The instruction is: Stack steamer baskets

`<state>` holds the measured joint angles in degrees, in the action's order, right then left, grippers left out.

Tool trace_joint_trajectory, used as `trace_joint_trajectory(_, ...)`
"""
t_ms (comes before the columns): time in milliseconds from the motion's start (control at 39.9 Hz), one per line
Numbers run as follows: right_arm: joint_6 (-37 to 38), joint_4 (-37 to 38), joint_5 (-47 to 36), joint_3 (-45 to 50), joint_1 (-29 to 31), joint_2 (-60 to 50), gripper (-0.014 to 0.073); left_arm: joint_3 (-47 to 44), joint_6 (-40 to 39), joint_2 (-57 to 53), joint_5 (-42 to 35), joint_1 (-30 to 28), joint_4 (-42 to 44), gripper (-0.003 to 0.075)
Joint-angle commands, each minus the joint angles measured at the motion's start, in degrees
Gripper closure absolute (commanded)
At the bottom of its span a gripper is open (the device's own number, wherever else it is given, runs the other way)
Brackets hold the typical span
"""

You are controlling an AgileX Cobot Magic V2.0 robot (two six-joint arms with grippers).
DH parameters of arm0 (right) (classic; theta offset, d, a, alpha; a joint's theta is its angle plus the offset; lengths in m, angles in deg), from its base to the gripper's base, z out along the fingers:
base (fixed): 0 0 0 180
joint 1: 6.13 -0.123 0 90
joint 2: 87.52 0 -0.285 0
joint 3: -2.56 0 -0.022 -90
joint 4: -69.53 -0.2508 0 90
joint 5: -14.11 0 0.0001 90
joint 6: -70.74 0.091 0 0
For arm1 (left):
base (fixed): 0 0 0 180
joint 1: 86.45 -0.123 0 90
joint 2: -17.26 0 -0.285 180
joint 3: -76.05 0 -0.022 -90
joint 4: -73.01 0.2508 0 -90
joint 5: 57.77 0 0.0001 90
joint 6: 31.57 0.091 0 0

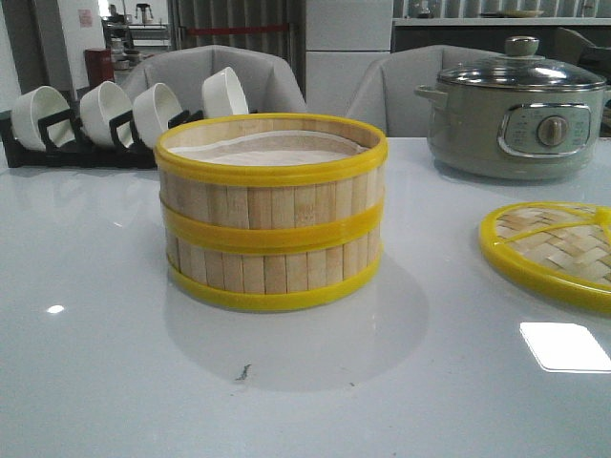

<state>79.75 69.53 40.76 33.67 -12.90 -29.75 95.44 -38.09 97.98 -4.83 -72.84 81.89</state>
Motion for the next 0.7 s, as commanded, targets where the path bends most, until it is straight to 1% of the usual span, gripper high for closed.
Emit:
trace_joint_trajectory(0,-0.5,0.5,-5.0,-2.0,-0.1,-0.4,0.0118,-3.7,-1.6,-6.5,-6.5,-0.1,1.5,0.0268)
trace_joint_trajectory(150,-0.5,0.5,-5.0,-2.0,-0.1,-0.4,0.0118,-11.9,-3.8,-14.0,-8.9,-0.1,3.3,0.0268)
trace_joint_trajectory(251,-0.5,0.5,-5.0,-2.0,-0.1,-0.4,0.0118,-18.3,-4.3,-19.4,-11.9,-0.1,3.3,0.0268)
trace_joint_trajectory(577,-0.5,0.5,-4.7,-2.0,-0.1,-0.4,0.0118,-36.4,-5.6,-31.4,-11.3,0.7,3.4,0.0268)
trace_joint_trajectory(677,-0.5,0.5,-4.7,-2.0,-0.1,-0.4,0.0118,-41.6,-7.7,-33.5,-12.5,0.7,3.6,0.0268)
